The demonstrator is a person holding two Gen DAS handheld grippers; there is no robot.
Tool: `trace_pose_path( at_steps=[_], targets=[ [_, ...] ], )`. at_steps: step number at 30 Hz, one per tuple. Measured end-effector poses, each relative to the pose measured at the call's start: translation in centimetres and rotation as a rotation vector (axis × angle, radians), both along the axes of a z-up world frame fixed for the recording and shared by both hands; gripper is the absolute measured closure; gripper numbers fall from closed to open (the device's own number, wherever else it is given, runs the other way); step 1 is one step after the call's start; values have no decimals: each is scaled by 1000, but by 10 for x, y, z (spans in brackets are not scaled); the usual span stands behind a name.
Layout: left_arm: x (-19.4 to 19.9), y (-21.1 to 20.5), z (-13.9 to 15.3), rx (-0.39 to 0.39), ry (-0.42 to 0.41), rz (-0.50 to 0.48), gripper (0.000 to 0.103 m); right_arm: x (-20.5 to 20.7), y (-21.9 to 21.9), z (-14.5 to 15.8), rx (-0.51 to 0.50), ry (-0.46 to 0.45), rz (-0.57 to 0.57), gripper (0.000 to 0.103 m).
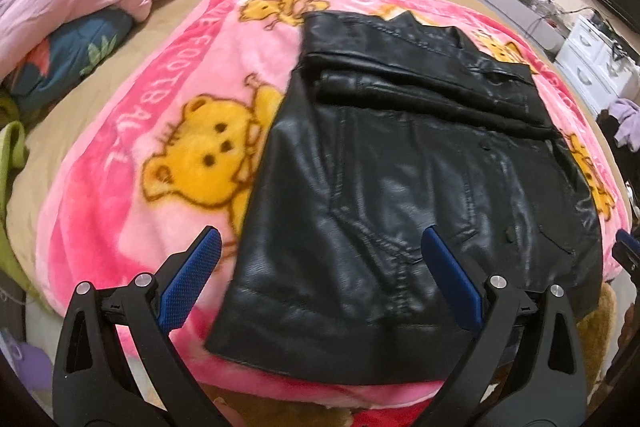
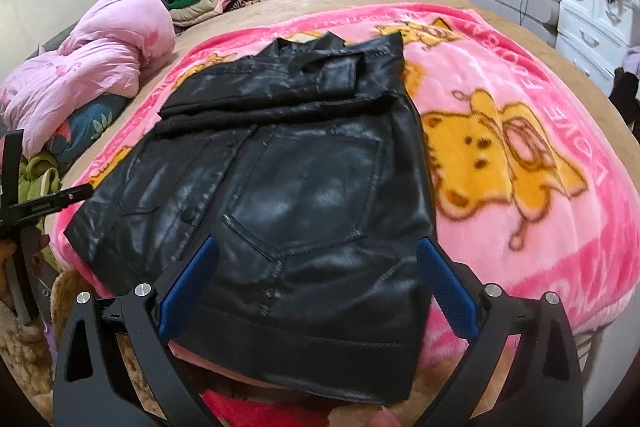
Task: Fold large clothes
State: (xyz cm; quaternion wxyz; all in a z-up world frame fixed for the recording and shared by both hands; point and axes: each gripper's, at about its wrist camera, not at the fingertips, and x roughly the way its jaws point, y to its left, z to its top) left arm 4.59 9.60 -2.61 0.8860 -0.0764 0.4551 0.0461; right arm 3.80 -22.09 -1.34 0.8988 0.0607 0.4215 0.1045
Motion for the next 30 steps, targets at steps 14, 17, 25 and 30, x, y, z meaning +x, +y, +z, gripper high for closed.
trace_pose_path(
  at_steps=[14, 17, 25, 30],
  targets=[
    [-16, 46, -28, -136, 49, 79, 11, -13, -14, -11, 14, 42, 9, 5],
    [-19, 46, -35, -199, 47, 51, 35, -16, -15, -15, 29, 66, 27, 5],
    [-21, 39, -42, -174, 64, 29, 52, -22, -15, -28, 56, 119, 55, 5],
    [-27, 36, -33, -178, 43, 1, 63, -20, -17, -34, 66, 139, 66, 5]
  ],
)
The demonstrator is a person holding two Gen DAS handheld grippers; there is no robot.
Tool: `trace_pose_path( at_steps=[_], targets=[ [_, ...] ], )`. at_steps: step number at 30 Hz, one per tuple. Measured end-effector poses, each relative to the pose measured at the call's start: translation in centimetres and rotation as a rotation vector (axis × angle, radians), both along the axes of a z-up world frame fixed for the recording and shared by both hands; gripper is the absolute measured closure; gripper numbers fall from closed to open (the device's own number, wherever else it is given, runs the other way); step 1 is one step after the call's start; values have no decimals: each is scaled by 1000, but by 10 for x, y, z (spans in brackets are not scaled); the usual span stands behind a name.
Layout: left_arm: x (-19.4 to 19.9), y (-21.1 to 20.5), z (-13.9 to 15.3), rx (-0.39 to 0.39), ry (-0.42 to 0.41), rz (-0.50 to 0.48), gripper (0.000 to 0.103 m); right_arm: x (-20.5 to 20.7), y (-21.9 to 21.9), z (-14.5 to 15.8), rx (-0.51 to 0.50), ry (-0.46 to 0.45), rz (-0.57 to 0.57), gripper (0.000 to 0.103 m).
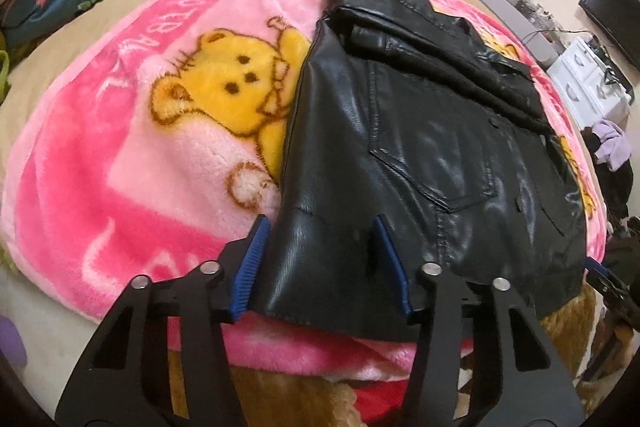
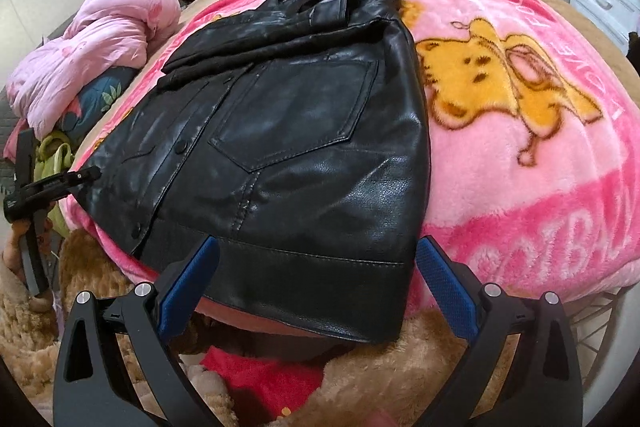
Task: Fold large clothes
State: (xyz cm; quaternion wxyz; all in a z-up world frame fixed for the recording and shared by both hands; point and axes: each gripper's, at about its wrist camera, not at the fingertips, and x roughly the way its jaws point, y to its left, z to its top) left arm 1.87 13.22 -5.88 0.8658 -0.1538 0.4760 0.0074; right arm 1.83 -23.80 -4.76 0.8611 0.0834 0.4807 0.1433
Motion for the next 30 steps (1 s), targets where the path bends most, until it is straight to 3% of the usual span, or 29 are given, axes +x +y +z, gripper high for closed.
trace_pose_path(
  at_steps=[5, 6, 8, 10, 13, 15, 17, 19, 22, 30],
  targets=[
    [-4, -3, 6, -12, -14, -32, 65, 8, -9, -21, 65, 77, -15, 10],
    [-2, -2, 4, -13, -5, -35, 65, 8, -9, -24, 82, 87, -8, 24],
    [1, 0, -2, -20, 17, -30, 63, 6, -8, -24, 87, 70, -6, 29],
    [2, 3, -7, -37, 27, -27, 60, 2, -9, -18, 100, 38, 4, 45],
    [5, 8, -16, -98, 39, -10, 54, -5, -13, -2, 175, -38, 38, 60],
    [6, 6, -16, -93, 37, -9, 55, -8, -17, 10, 235, -87, 52, 65],
    [7, 3, -15, -79, 36, -13, 65, -7, -20, 17, 262, -117, 60, 72],
    [6, 1, -10, -70, 28, -19, 76, -4, -21, 26, 275, -157, 68, 85],
    [4, -1, 4, -82, -7, -34, 94, 1, -23, 39, 288, -198, 75, 89],
    [23, 0, 45, -145, -102, -52, 98, 21, -29, 63, 318, -282, 75, 90]
  ],
)
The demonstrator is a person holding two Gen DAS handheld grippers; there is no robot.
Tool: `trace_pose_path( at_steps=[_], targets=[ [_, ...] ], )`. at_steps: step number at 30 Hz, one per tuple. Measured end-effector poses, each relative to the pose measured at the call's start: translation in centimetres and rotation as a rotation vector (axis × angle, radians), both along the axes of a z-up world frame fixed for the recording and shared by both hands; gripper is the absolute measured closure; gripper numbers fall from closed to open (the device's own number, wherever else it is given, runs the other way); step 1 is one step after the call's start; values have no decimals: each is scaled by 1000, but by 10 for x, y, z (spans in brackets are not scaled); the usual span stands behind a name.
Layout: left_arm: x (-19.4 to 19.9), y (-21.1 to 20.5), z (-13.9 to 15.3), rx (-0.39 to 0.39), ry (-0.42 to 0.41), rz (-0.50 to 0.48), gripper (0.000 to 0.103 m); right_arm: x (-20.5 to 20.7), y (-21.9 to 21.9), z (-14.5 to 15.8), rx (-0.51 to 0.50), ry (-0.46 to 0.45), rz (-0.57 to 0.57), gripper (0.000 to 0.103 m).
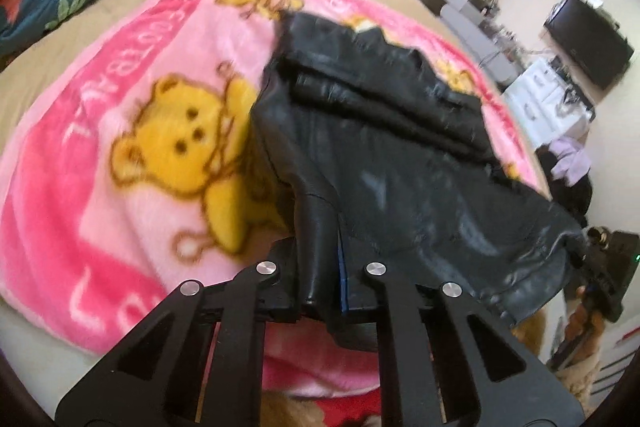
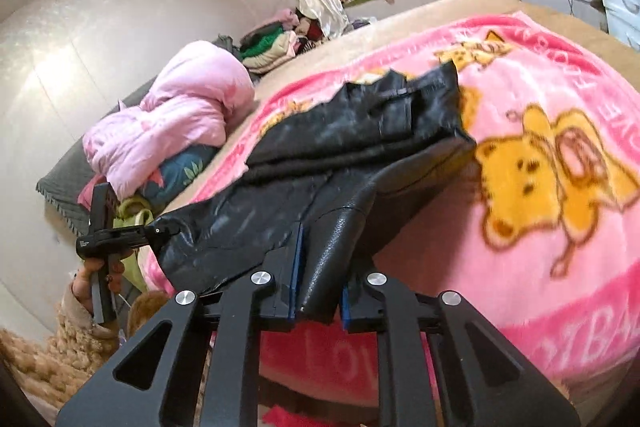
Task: Fold large clothes
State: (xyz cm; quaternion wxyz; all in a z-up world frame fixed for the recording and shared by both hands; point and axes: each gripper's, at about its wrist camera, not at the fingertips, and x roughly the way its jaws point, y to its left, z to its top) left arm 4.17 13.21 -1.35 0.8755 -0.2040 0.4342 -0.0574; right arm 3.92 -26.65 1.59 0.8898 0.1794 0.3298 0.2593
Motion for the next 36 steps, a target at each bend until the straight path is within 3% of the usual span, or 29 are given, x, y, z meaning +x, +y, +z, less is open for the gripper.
trace_pose_path(
  at_steps=[7, 15, 24, 36],
  targets=[
    [34, 9, 31, -91, -87, 36, 98, 20, -8, 28, 28, -43, -76, 90],
    [75, 13, 56, -132, -159, 80, 97, 61, -12, 51, 32, -91, -114, 90],
    [126, 10, 74, -82, -185, 125, 96, 129, -14, 56, 75, -89, -167, 90],
    [192, 7, 63, 0, -162, 182, 94, 219, -7, 41, 38, -17, -259, 90]
  ],
)
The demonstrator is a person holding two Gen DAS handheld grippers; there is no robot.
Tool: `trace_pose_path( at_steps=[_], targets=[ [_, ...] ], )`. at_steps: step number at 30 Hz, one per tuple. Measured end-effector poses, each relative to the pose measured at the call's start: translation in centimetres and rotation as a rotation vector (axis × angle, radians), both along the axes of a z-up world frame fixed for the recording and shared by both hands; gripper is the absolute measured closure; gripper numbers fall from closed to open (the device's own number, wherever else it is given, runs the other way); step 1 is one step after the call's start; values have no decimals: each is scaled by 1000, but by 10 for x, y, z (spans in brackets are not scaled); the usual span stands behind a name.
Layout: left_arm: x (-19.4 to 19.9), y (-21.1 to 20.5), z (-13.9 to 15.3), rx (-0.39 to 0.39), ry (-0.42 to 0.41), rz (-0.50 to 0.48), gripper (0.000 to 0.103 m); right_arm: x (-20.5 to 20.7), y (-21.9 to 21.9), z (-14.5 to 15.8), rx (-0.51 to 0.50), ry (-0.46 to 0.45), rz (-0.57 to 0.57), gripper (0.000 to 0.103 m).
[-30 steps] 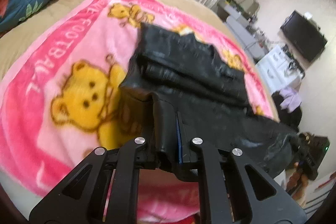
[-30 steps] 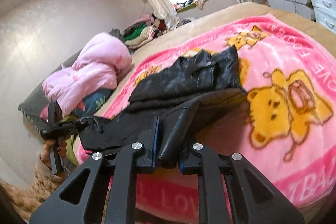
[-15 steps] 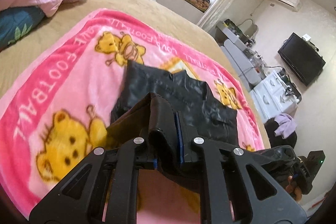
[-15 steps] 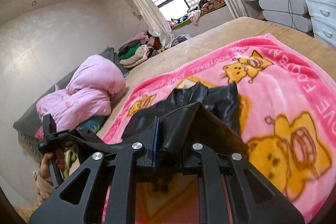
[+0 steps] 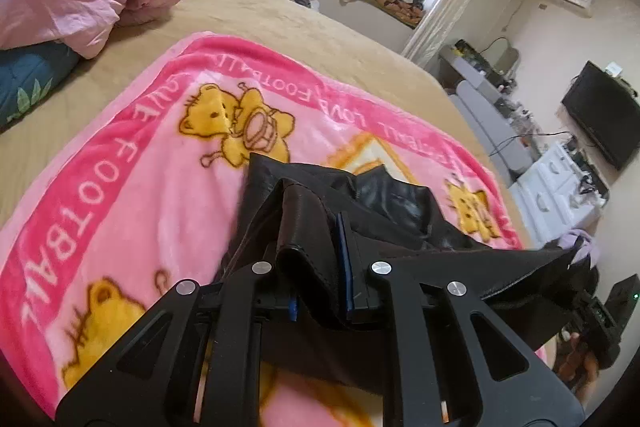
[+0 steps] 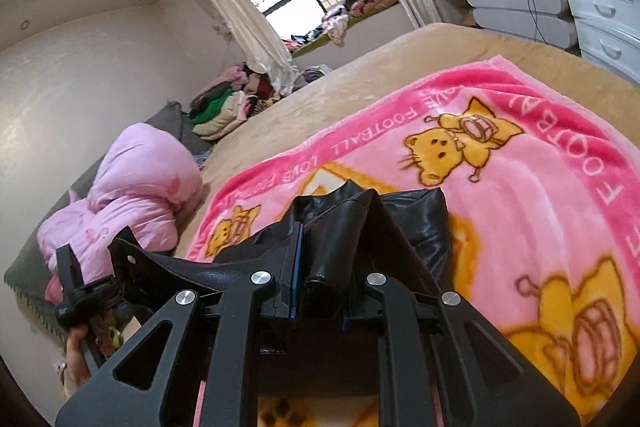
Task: Fold large clothes
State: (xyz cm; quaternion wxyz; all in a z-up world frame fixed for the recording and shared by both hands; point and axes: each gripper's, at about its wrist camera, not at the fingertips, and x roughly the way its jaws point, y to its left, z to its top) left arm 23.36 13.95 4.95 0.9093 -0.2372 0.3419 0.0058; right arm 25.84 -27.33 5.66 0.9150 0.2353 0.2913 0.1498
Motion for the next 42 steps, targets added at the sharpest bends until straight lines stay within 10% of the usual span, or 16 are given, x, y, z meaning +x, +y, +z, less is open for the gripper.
trace_pose_path(
  at_steps=[18, 24, 27, 36, 42],
  targets=[
    [61, 5, -52, 30, 89, 7, 86, 78, -3, -58, -85, 150, -40, 81],
    [56, 2, -47, 17, 63, -4, 68, 66, -9, -47, -47, 90, -54, 40],
    [49, 5, -35, 19, 25, 9, 60, 59, -13, -36, -70, 37, -59, 36],
    [58, 11, -54, 243, 104, 65, 59, 78, 27, -55, -510, 83, 6, 36],
    [81, 1, -91, 283, 188, -16, 60, 103, 39, -89, -588, 141, 49, 41]
  ],
)
